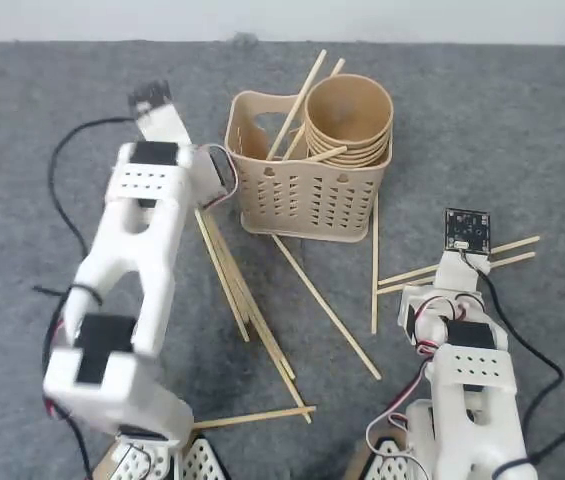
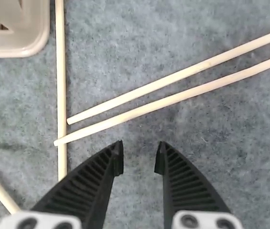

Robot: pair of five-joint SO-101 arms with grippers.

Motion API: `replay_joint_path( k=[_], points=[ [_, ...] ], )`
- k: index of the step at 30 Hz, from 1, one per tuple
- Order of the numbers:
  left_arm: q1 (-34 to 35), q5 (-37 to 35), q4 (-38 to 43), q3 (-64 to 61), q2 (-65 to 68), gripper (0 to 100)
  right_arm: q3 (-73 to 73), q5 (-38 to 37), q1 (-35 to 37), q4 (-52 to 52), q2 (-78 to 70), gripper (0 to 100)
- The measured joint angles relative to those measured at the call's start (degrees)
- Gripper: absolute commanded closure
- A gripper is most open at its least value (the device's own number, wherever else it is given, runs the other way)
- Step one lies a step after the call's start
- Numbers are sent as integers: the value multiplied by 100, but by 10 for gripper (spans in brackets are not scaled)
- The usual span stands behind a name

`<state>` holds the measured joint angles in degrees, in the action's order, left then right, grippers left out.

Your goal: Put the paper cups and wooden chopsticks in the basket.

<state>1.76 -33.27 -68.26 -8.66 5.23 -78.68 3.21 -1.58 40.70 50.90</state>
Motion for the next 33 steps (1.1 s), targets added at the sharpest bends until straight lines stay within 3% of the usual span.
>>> replay_joint_path(
  k=[8,17,25,33],
  points=[
    [-9,0,615,0,-1380,988,0,0,0,0,0,880],
    [431,1495,976,0,-2312,988,0,0,0,0,0,880],
    [501,1969,1064,0,-3244,987,0,0,0,0,0,880],
    [-114,1987,2611,-976,-4615,987,0,0,0,0,0,880]
  ],
)
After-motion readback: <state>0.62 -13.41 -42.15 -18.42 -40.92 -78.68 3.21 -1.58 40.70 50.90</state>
